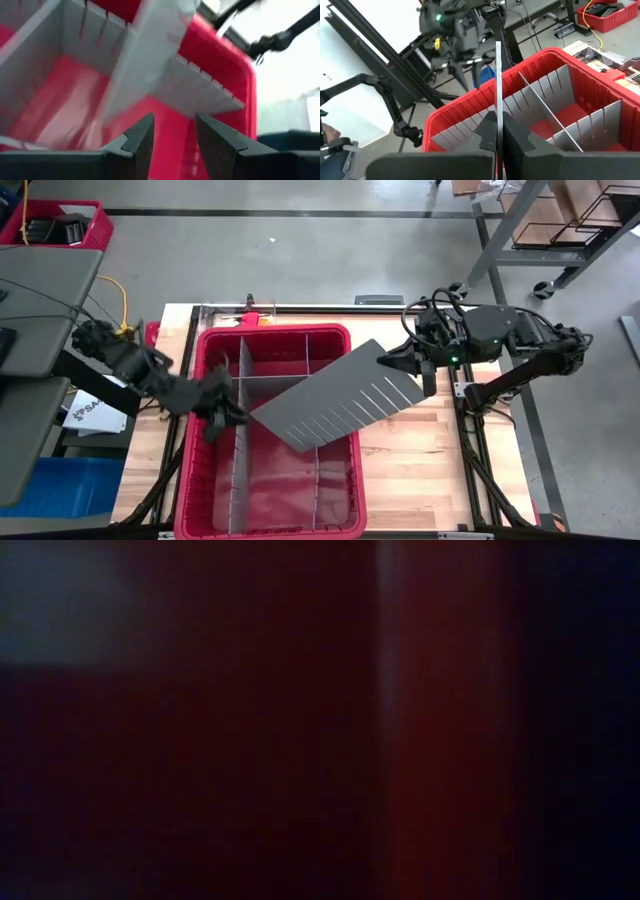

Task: Sort blocks
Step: Assemble the bin divider into the red bin

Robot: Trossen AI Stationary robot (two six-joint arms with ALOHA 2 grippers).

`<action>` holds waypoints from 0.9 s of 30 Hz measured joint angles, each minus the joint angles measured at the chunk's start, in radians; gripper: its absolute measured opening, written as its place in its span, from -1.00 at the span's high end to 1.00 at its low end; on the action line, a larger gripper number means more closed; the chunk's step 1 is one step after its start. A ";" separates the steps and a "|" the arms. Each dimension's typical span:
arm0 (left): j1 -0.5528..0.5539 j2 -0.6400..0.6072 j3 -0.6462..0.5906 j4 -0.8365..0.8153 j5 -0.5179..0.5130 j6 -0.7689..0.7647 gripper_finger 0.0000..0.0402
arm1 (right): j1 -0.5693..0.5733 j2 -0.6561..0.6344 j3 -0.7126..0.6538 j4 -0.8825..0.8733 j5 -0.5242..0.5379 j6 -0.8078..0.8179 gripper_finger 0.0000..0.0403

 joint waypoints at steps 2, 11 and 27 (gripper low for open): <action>-0.061 0.020 0.000 -0.043 -0.053 -0.058 0.32 | 0.001 0.000 0.000 -0.002 0.000 0.000 1.00; -0.200 0.036 -0.153 0.101 -0.199 -0.291 0.32 | 0.003 -0.001 0.001 0.000 -0.026 -0.004 1.00; -0.261 0.045 -0.478 0.465 -0.492 -0.556 0.32 | 0.003 -0.001 0.001 0.014 -0.033 -0.008 1.00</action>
